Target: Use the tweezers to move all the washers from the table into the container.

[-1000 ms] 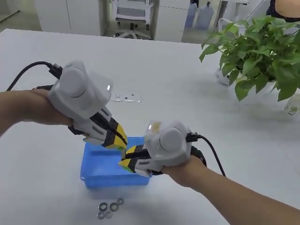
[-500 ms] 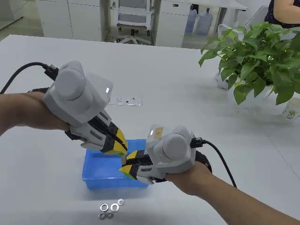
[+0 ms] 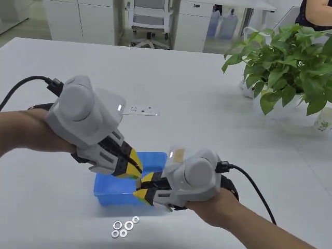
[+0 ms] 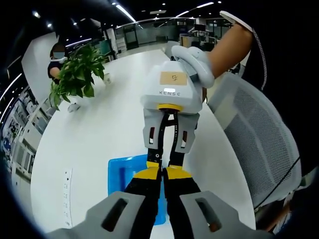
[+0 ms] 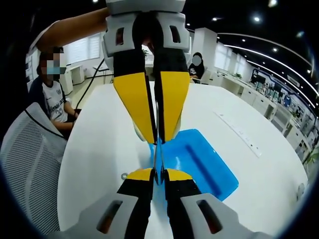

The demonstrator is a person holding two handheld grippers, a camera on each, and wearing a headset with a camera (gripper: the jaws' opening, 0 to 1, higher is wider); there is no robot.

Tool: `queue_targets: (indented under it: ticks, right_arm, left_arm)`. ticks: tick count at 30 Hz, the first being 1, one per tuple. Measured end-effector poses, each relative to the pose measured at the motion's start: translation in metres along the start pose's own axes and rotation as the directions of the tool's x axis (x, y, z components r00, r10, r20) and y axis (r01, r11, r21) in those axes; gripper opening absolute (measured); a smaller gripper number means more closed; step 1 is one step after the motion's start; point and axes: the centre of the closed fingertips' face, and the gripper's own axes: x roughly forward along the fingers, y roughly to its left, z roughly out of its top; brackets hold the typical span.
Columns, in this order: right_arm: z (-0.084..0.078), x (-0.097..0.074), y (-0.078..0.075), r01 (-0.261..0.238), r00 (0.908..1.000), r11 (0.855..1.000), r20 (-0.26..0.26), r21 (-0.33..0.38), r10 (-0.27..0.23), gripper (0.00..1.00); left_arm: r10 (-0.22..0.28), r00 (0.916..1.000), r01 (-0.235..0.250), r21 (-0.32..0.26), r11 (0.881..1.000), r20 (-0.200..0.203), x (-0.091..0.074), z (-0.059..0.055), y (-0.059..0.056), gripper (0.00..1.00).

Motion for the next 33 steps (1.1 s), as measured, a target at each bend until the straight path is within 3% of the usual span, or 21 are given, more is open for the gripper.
queue_targets:
  ticks: [18, 33]
  right_arm:
    - [-0.021, 0.005, 0.020, -0.012, 0.9999, 1.000, -0.006, 0.011, 0.013, 0.11]
    - [-0.021, 0.020, 0.042, -0.035, 0.9994, 0.999, 0.001, 0.024, 0.034, 0.13]
  left_arm:
    - [0.011, 0.9998, -0.010, 0.010, 1.000, -0.015, 0.016, -0.012, -0.021, 0.06]
    - [0.019, 0.9993, -0.020, -0.026, 0.999, -0.031, 0.013, -0.026, -0.044, 0.06]
